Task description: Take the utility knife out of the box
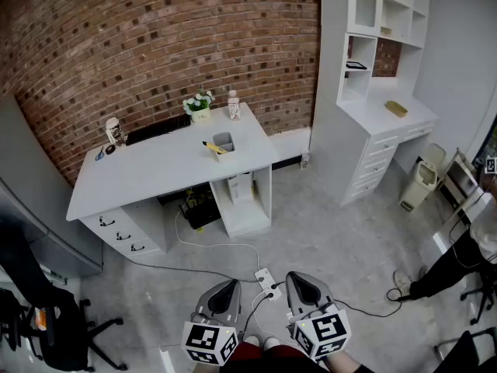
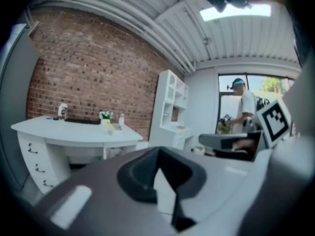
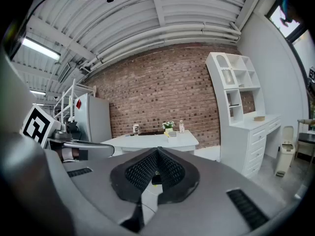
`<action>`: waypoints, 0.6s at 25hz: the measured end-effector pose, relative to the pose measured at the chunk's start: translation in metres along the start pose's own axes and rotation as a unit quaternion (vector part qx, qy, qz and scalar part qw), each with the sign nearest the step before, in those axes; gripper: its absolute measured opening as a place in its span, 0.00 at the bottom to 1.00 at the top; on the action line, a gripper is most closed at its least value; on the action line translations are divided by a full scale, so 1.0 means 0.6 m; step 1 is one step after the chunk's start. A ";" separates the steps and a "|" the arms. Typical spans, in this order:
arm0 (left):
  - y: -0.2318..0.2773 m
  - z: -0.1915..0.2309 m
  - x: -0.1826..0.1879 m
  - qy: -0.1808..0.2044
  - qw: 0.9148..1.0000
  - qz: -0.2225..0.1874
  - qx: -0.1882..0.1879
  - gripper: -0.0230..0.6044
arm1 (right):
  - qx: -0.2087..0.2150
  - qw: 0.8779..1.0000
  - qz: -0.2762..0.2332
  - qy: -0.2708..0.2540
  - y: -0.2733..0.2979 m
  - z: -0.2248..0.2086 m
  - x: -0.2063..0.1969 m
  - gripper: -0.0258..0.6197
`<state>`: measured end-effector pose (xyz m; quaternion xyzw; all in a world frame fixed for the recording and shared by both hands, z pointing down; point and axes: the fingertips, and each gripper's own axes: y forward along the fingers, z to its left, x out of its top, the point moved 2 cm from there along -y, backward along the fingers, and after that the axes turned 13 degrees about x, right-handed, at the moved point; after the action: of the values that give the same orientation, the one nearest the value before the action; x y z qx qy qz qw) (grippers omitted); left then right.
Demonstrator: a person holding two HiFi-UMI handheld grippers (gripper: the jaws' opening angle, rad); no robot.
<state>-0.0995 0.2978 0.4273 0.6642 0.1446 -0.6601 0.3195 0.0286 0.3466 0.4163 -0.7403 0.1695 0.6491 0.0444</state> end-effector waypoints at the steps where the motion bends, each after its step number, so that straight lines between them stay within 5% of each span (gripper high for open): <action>1: 0.001 0.000 0.002 0.001 1.000 -0.001 -0.001 0.04 | 0.001 1.000 0.002 0.002 0.001 0.002 0.001 0.05; 15: -0.001 -0.013 0.006 0.007 1.000 -0.002 0.002 0.04 | 0.019 1.000 0.005 0.004 -0.007 0.005 0.003 0.05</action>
<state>-0.0938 0.3023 0.4234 0.6690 0.1466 -0.6568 0.3155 0.0274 0.3510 0.4132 -0.7413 0.1860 0.6426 0.0548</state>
